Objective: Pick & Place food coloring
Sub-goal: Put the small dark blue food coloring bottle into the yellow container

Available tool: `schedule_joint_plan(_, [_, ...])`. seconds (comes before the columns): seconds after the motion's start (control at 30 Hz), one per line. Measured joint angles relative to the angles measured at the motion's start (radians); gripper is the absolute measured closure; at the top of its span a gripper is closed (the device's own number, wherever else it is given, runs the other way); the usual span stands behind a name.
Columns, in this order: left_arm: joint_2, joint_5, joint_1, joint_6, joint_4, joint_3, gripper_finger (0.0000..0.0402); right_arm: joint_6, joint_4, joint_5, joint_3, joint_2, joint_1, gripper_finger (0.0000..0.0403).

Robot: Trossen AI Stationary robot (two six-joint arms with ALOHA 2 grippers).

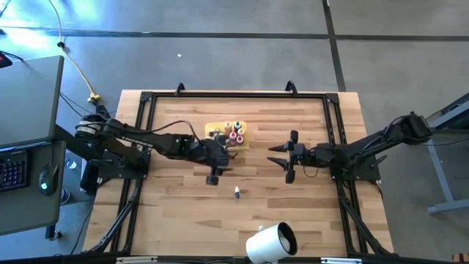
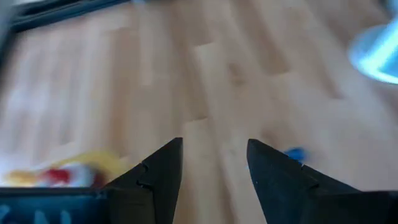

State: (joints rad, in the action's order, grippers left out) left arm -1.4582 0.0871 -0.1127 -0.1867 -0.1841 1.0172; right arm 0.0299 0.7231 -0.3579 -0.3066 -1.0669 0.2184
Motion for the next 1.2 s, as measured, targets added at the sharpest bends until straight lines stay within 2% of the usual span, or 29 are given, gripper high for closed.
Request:
schedule_joint_plan(0.17, [-0.061, -0.152, -0.015, -0.003, 0.026, 0.001, 0.0225, 0.000, 0.013, 0.001, 0.000, 0.000, -0.002, 0.0247])
schedule_joint_plan(0.23, [-0.111, -0.212, -0.023, -0.005, 0.087, 0.003, 0.0225, 0.000, 0.019, -0.002, 0.000, 0.001, -0.002, 0.0247])
schedule_joint_plan(0.37, [-0.234, -0.279, -0.035, -0.071, 0.185, 0.001, 0.0225, 0.000, 0.023, -0.023, 0.000, 0.002, -0.002, 0.0247])
schedule_joint_plan(0.57, [-0.344, -0.347, -0.046, -0.120, 0.264, 0.000, 0.0225, 0.000, 0.023, -0.002, 0.000, 0.002, -0.002, 0.0247])
schedule_joint_plan(0.83, [-0.447, -0.403, -0.045, -0.098, 0.332, 0.000, 0.0225, 0.000, 0.023, -0.002, 0.000, 0.002, -0.002, 0.0247])
schedule_joint_plan(1.2, [-0.501, -0.360, -0.045, -0.047, 0.343, 0.003, 0.0226, 0.000, 0.022, -0.002, 0.000, 0.002, -0.002, 0.0247])
